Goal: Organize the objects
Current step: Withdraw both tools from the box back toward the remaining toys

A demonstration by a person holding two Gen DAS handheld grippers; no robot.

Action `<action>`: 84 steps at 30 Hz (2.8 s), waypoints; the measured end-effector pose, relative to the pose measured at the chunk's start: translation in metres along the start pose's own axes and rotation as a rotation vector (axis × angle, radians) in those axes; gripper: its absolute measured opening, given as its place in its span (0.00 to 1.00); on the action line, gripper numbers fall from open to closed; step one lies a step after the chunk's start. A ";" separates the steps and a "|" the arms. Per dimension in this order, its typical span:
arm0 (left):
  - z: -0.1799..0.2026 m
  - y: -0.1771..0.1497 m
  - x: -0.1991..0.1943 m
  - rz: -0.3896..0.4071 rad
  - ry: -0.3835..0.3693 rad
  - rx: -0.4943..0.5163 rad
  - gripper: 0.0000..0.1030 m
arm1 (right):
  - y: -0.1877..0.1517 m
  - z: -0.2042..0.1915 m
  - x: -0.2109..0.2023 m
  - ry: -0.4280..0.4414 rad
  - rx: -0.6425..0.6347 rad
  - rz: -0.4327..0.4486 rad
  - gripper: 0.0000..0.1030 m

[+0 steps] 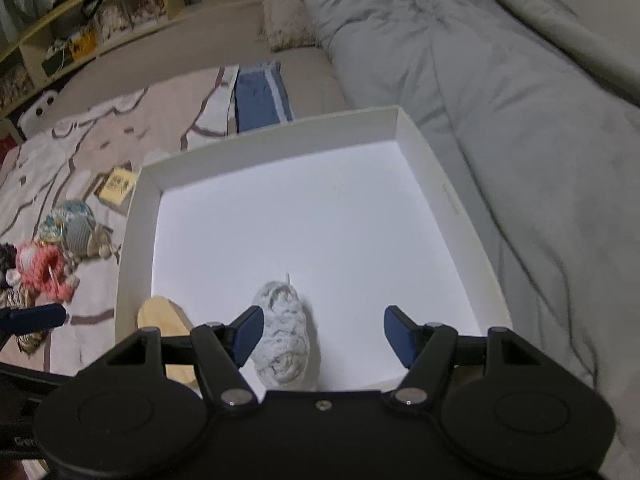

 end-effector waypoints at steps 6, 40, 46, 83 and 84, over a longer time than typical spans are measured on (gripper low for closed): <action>-0.014 0.007 -0.020 0.031 0.028 0.000 0.98 | 0.006 -0.008 -0.014 0.007 -0.011 0.040 0.66; -0.166 -0.016 -0.105 0.142 0.271 -0.136 1.00 | 0.013 -0.120 -0.054 0.054 -0.158 0.209 1.00; -0.207 -0.031 -0.112 0.139 0.349 -0.180 1.00 | 0.014 -0.152 -0.049 0.085 -0.177 0.213 1.00; -0.311 -0.068 -0.058 0.193 0.385 -0.196 1.00 | -0.061 -0.283 0.019 0.377 -0.363 0.152 1.00; -0.311 -0.068 -0.055 0.193 0.378 -0.192 1.00 | -0.066 -0.287 0.020 0.386 -0.371 0.143 1.00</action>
Point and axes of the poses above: each gripper's, at about its wrist camera, not at the fingertips, and x roughly the way its jaws point, z to its right, y to its top, the point moved 6 cm from there along x, roughly the way its jaws point, and after that the axes turned 4 degrees about x, right-handed, at the moved point
